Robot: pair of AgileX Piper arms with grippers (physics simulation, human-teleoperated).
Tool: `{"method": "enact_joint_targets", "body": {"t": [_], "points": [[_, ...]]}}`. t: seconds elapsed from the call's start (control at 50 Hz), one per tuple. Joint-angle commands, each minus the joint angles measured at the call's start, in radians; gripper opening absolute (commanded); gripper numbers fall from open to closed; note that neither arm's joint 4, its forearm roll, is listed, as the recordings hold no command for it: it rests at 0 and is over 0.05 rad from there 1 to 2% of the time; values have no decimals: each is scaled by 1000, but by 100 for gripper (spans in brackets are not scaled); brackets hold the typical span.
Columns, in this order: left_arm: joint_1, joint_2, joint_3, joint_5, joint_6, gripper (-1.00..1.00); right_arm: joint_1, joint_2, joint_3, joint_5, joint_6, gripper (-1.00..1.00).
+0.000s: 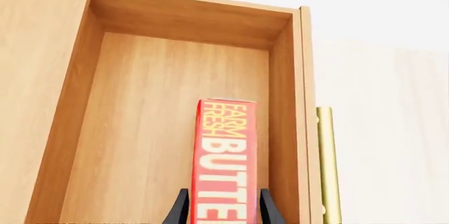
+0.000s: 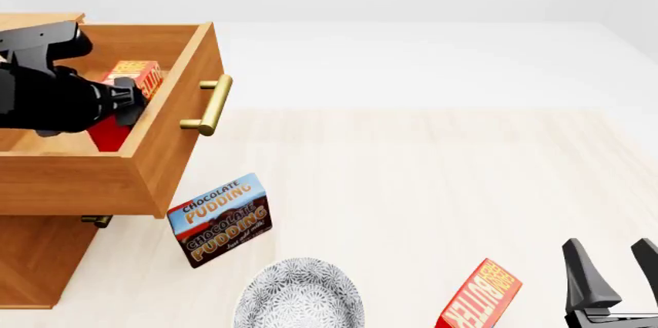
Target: Put the butter at the front in the top drawer of the cabinet and close it.
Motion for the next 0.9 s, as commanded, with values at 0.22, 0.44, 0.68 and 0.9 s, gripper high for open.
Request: {"method": "enact_joint_targets", "body": {"t": [0.22,0.44,0.68,0.9], "points": [[21,-43,-73,91,53,100,0,-2,1,0,0,100],[25,-89,-112,154,85,100,0,-2,1,0,0,100],[7,-123,-194,225,132,100,0,-2,1,0,0,100],[-29,-127,-282,262,192,100,0,-1,1,0,0,100]]}}
